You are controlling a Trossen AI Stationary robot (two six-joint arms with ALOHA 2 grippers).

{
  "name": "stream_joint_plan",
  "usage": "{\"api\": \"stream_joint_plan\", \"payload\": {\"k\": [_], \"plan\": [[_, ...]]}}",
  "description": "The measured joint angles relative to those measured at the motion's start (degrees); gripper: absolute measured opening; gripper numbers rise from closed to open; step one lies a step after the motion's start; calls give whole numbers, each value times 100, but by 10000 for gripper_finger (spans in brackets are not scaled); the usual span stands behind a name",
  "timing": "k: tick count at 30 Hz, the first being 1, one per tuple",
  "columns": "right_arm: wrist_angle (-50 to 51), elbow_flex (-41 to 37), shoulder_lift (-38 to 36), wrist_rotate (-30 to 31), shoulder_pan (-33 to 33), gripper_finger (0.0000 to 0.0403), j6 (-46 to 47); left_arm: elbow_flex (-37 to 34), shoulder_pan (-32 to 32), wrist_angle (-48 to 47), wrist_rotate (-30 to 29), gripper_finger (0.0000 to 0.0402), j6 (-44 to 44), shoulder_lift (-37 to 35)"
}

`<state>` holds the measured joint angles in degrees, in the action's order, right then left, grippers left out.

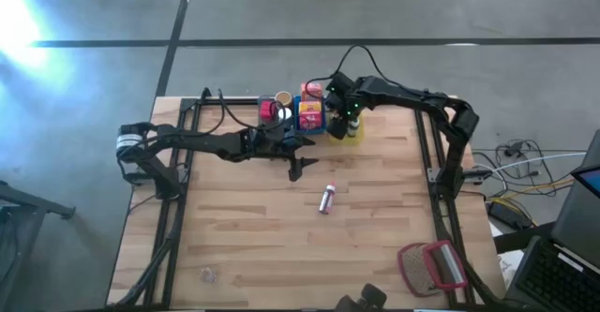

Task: Pick & Place Kitchen Items
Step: Put the transparent spice bottle into the black bin

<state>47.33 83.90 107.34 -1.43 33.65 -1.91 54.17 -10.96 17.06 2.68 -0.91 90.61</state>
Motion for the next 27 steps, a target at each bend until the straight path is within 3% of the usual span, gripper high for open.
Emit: {"api": "stream_joint_plan", "payload": {"k": [13,27], "plan": [[46,17,-837,315,0,258,-13,0,0,-2,0,282,-90,0],[507,22,-2412,312,-238,211,52,-4,15,-122,2,282,-903,0]]}}
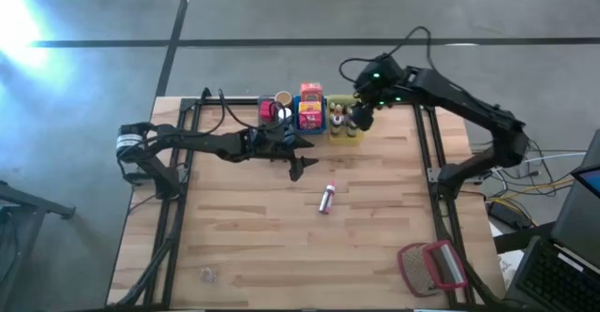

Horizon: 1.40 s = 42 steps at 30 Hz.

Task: Pick & Place Kitchen Items
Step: Put the transparent spice bottle into the black bin

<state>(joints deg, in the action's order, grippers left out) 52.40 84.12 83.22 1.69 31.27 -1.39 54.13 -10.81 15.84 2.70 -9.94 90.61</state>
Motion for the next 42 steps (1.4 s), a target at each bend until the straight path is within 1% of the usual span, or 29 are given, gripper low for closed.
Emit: {"api": "stream_joint_plan", "payload": {"k": [9,15,20,23,28,31,34,38,42], "plan": [[316,-84,-1066,-13,-68,187,121,-5,2,-22,0,282,-17,0],[677,-210,-1565,-19,-222,170,143,-7,4,-47,0,282,28,0],[745,-527,-1923,-18,-365,153,143,-8,7,-315,0,282,113,-16],[738,-629,-2037,-17,-365,142,134,25,29,-881,0,282,199,-164],[737,-678,-2101,-15,-363,123,132,240,248,-2743,-22,282,289,-647],[727,-691,-2092,-16,-363,112,125,300,592,-3691,-113,282,64,-1081],[719,-699,-2051,-15,-363,101,168,320,1140,-4446,-502,282,-364,-1581],[707,-711,-2000,-17,-363,86,87,405,2140,-5421,-1210,282,-1203,-2202],[708,-732,-2002,-15,-363,71,45,428,3345,-6011,-1789,282,-2095,-2613]]}}
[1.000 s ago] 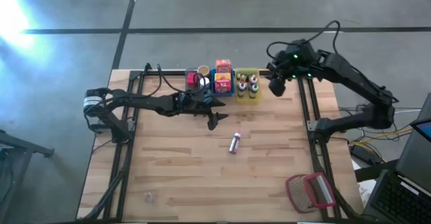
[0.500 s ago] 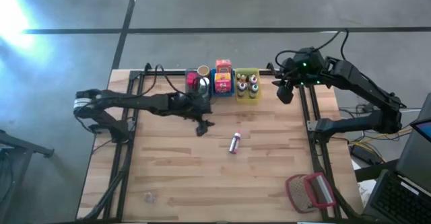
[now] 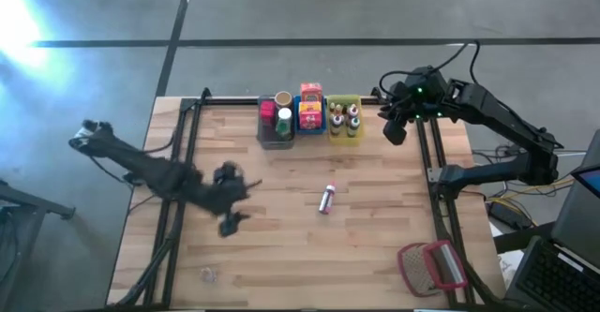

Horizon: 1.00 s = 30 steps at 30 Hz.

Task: Pick & Place Kitchen Items
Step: Put the transparent spice bottle into the black bin

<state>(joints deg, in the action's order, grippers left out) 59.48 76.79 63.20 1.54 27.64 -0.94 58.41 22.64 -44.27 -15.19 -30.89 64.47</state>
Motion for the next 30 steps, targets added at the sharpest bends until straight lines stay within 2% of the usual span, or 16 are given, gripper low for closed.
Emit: {"api": "stream_joint_plan", "payload": {"k": [5,9,15,19,24,30], "plan": [[0,0,5,0,0,55,-12,-26,1559,-333,-396,282,-1035,-88],[-4,0,41,0,0,45,-14,-30,2615,-334,-1023,282,-1865,168],[-3,0,66,0,0,36,-14,-33,3614,-531,-1249,282,-3156,777],[-4,0,63,0,0,33,-14,-33,3965,-536,-986,282,-3825,1223],[-4,0,63,0,0,40,-14,-33,4159,-536,-376,282,-4647,1691],[-4,0,63,0,0,59,-16,20,4261,-527,348,282,-5143,2140]]}}
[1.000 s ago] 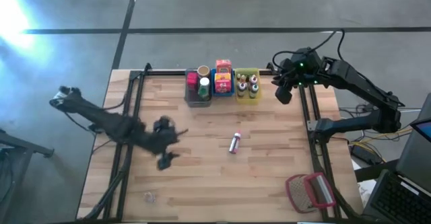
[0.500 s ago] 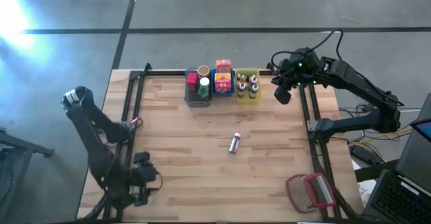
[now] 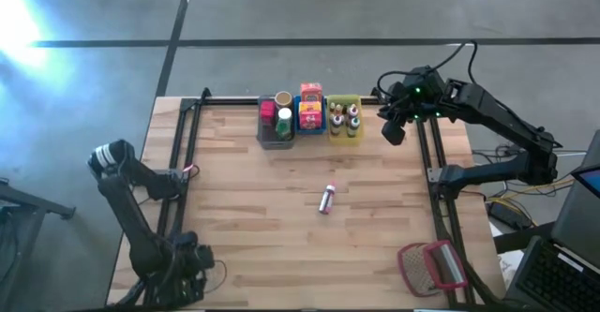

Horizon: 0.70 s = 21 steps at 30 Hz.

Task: Pick & Place Kitchen Items
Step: Put the transparent spice bottle into the black bin

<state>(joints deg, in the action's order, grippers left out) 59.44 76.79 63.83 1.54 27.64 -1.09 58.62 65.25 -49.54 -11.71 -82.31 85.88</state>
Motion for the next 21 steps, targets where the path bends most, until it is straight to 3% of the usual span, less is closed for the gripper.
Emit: {"api": "stream_joint_plan", "payload": {"k": [21], "plan": [[-1,0,0,0,0,127,0,213,-97,103,141,282,-73,553]]}}
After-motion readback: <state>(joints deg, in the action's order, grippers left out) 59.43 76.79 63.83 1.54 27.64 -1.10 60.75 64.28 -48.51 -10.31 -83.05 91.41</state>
